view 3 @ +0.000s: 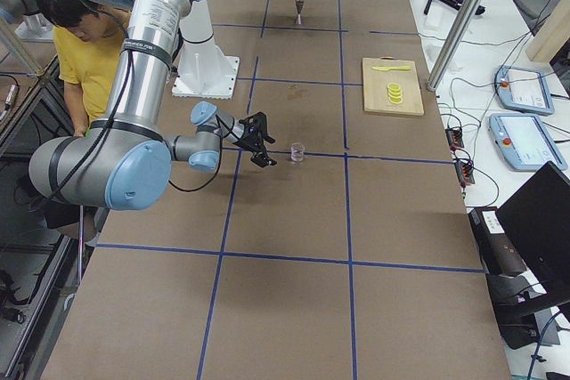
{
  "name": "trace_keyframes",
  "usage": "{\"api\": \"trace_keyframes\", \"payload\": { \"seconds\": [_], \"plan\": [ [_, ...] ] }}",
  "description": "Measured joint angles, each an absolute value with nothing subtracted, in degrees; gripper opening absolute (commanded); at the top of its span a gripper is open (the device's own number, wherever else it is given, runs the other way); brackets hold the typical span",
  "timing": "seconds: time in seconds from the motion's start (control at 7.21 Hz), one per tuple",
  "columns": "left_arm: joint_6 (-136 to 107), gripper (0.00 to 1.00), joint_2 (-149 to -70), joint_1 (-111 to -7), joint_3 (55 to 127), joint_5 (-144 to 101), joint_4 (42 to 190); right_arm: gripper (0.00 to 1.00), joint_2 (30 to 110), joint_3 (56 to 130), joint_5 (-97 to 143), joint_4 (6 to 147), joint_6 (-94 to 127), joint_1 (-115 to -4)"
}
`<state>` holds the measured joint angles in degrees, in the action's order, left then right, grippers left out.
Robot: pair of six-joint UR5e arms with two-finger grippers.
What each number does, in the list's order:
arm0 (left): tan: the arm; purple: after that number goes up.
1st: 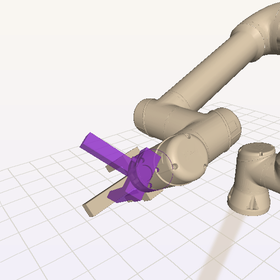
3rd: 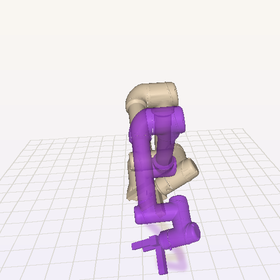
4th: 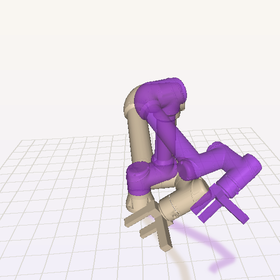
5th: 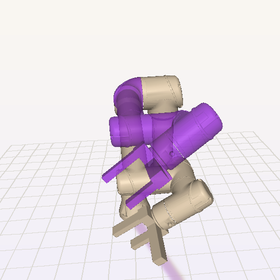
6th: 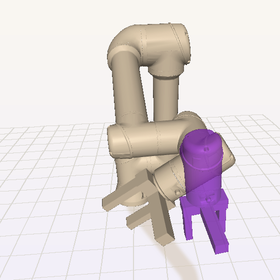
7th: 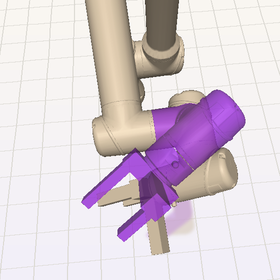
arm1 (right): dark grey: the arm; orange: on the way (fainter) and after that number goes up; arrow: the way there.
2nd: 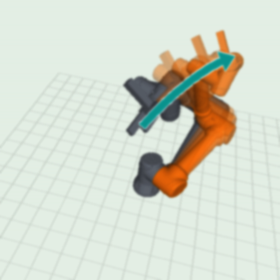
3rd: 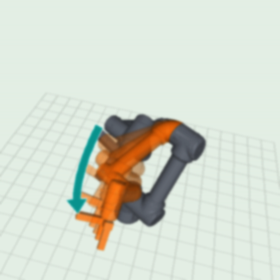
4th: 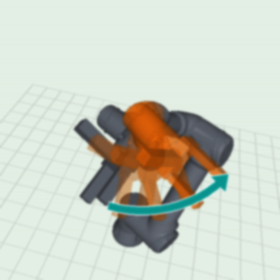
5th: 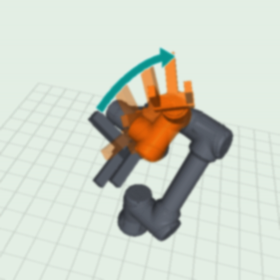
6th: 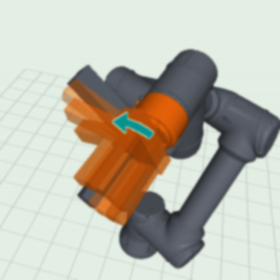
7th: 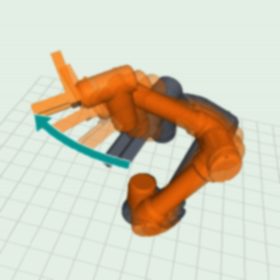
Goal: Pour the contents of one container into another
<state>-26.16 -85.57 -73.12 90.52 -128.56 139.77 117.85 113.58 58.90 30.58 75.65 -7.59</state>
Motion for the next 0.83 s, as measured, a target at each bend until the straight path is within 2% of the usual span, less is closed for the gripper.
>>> {"api": "trace_keyframes", "payload": {
  "seconds": [0.42, 0.83],
  "plan": [
    [-25.6, 1.00, -86.7, -73.5, 89.5, -128.6, 138.2, 1.00, 119.3, 112.3, 82.3, 30.7, 68.4, -22.4],
    [-23.3, 1.00, -89.4, -74.2, 85.8, -128.5, 135.5, 1.00, 112.7, 103.3, 114.3, 34.9, 45.8, -53.1]
  ]
}}
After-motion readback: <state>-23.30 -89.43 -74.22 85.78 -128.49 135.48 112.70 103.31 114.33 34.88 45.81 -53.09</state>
